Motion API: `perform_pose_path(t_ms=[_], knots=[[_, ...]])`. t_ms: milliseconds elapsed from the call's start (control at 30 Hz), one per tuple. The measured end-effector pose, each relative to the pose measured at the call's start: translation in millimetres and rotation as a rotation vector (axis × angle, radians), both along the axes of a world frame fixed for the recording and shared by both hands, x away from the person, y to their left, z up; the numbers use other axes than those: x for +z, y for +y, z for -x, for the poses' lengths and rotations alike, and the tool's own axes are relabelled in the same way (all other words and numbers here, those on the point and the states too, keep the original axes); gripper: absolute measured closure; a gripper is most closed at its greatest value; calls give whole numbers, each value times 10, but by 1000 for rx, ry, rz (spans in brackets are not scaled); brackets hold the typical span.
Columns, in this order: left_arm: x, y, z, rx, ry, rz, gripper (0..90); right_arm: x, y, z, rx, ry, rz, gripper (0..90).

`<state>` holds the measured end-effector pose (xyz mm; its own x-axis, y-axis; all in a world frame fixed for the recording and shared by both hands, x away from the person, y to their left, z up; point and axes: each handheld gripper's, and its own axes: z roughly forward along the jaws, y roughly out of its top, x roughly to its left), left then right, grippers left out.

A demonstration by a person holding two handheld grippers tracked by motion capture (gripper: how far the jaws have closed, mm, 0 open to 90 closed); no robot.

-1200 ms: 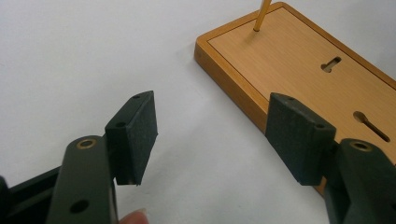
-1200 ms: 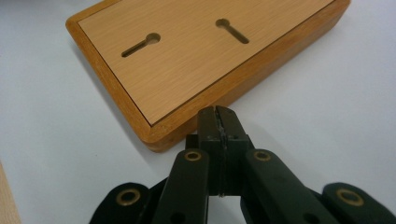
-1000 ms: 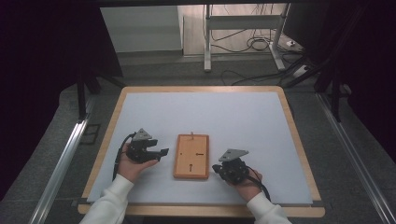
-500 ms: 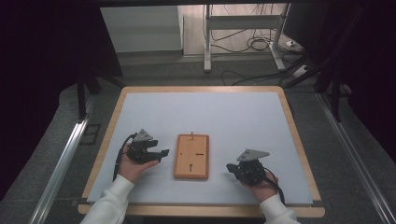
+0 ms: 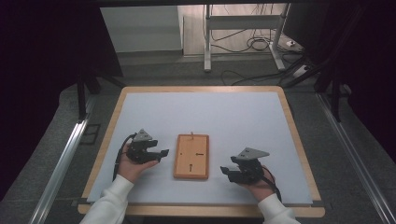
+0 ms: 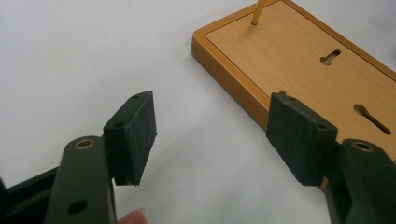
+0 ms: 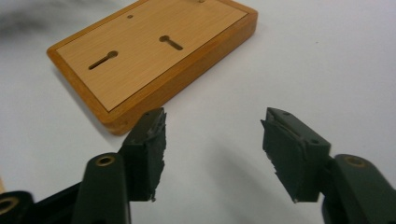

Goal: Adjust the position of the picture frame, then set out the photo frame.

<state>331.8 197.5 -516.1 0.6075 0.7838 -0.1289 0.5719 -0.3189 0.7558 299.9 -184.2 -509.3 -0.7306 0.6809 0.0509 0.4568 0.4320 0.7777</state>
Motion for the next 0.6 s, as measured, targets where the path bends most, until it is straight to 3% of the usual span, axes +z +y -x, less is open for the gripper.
perform_pose_path(t_ms=[233,600], knots=[[-10,-11,-12,-8,-3,-2,334,12,0,9,-27,-22,-3,347],[-20,-38,-1,-17,1,-17,332,4,43,7,-20,-28,7,333]])
